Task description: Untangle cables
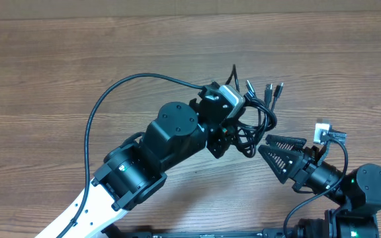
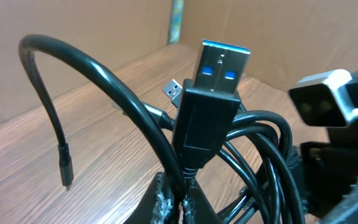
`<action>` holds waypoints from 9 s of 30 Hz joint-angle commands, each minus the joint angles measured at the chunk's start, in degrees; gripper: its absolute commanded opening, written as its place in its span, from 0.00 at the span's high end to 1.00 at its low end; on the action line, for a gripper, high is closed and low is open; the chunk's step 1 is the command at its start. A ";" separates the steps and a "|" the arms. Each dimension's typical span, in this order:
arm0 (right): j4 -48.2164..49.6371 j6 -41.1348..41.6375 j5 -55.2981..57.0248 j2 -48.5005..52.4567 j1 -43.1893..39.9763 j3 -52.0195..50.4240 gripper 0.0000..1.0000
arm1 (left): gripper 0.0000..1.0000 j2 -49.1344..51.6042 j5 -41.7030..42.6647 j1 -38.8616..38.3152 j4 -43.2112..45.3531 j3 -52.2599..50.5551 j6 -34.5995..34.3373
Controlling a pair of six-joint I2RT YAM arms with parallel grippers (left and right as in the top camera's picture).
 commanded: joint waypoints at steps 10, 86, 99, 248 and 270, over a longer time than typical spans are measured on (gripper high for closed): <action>0.37 -0.37 -0.15 -0.39 0.20 0.50 0.32 | 0.96 -0.02 7.39 0.07 0.28 0.63 0.98; 0.13 -4.94 -2.78 5.25 0.20 0.50 0.96 | 0.00 1.66 -0.39 -0.70 3.06 0.63 37.29; 4.74 -4.46 -2.75 19.50 6.58 0.68 0.96 | 0.00 3.80 -0.42 -0.83 3.96 0.63 56.54; -52.39 -4.57 33.77 17.38 14.03 25.88 0.14 | 0.11 11.28 8.90 15.52 -24.81 0.63 -18.80; -58.60 -6.19 39.34 17.38 14.03 25.86 0.00 | 0.02 21.57 0.24 13.49 -35.32 0.61 -10.73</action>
